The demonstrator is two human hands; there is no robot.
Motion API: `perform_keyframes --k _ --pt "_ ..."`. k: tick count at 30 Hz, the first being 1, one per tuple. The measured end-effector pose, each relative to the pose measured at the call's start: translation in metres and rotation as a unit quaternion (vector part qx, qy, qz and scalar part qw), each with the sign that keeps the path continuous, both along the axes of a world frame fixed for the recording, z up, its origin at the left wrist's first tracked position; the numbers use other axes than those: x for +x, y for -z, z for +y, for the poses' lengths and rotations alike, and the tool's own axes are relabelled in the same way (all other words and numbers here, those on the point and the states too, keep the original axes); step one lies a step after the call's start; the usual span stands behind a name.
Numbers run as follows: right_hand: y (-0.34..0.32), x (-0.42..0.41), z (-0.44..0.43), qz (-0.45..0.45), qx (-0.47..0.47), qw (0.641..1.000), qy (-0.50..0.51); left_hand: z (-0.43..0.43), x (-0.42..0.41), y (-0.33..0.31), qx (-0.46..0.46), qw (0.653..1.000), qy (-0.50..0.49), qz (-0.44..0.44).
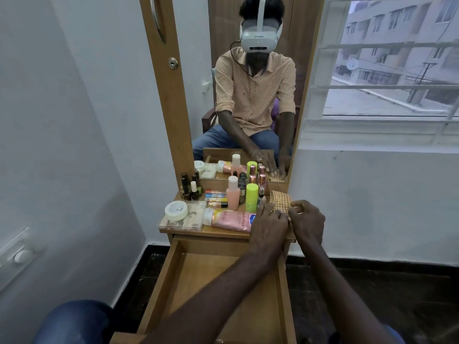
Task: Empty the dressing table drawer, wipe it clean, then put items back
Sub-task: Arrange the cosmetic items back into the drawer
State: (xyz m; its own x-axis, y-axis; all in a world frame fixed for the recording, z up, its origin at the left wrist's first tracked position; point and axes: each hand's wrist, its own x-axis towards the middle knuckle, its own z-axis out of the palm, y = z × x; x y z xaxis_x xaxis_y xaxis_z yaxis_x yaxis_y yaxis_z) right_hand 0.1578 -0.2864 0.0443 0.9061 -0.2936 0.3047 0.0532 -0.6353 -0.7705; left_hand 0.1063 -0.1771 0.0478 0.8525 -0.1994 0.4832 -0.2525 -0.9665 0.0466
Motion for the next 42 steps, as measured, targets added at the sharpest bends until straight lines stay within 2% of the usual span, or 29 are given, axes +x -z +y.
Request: perform_keyframes --k 5,12,14,18,20,24,33,42 --pt "0.001 0.001 -0.002 -0.003 -0.002 1.000 -0.018 0.004 -0.005 -0.002 0.008 1.000 0.016 0.013" --pt "-0.039 -0.017 0.017 -0.067 -0.007 0.998 -0.010 0.055 -0.025 -0.031 -0.030 0.991 0.072 -0.105" --pt "-0.057 -0.020 0.034 -0.106 -0.010 0.994 -0.024 0.087 -0.028 -0.049 -0.048 0.987 0.056 -0.142" --pt "-0.095 -0.022 0.082 -0.193 -0.048 0.975 -0.096 0.158 -0.020 -0.077 -0.174 0.970 -0.048 -0.162" --pt "-0.106 -0.017 0.112 -0.212 -0.082 0.962 -0.150 0.195 -0.006 -0.083 -0.229 0.955 -0.115 -0.148" --pt "-0.116 -0.003 0.169 -0.199 -0.175 0.941 -0.209 0.255 0.024 -0.089 -0.273 0.934 -0.210 -0.095" --pt "-0.107 0.035 0.251 -0.058 -0.300 0.936 -0.177 0.288 0.068 -0.092 -0.403 0.876 -0.246 0.102" --pt "-0.090 0.037 0.273 -0.032 -0.266 0.951 -0.154 0.279 0.075 -0.091 -0.390 0.868 -0.277 0.131"
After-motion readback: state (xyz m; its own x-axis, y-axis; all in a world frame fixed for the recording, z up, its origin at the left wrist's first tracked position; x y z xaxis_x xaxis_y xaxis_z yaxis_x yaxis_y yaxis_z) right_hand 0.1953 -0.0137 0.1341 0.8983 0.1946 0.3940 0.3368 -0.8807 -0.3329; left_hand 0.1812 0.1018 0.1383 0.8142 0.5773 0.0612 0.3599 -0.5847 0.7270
